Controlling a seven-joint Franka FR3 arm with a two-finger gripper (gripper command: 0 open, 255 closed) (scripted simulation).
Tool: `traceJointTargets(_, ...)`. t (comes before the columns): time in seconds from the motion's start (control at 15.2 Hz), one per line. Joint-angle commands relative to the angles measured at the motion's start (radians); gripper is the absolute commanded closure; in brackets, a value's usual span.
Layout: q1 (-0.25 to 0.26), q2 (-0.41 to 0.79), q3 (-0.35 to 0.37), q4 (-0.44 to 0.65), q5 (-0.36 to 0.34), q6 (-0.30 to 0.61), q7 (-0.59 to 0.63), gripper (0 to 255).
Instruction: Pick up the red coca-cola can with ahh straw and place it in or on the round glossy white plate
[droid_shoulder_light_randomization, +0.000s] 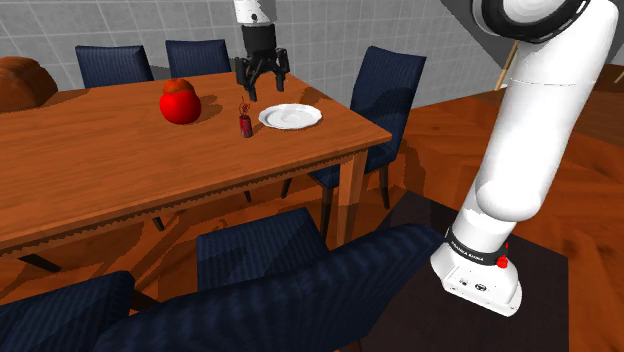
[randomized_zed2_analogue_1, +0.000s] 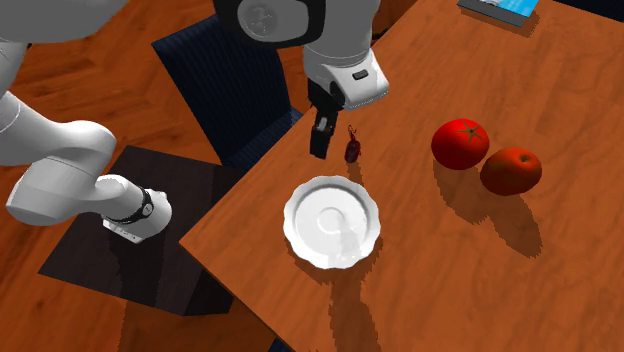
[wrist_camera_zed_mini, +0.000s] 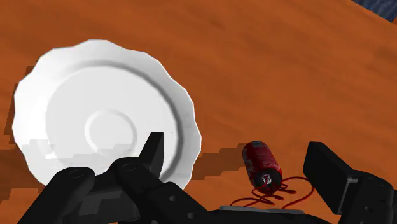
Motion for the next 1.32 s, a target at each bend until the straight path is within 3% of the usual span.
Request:
traceJointTargets(0.0, 0.017, 0.096, 0.007, 0.123, -0.031, -0.028, 0.025, 0)
traceJointTargets(0.26, 0.071, 0.304, 0.007, 0.422, -0.094, -0.121, 0.06, 0)
traceJointTargets(0.73, 0.055, 0.268, 0.005, 0.272, -0.084, -0.006, 0.061, 0)
traceJointTargets(1.25, 0.053, 0.266, 0.004, 0.262, -0.083, 0.002, 0.062, 0)
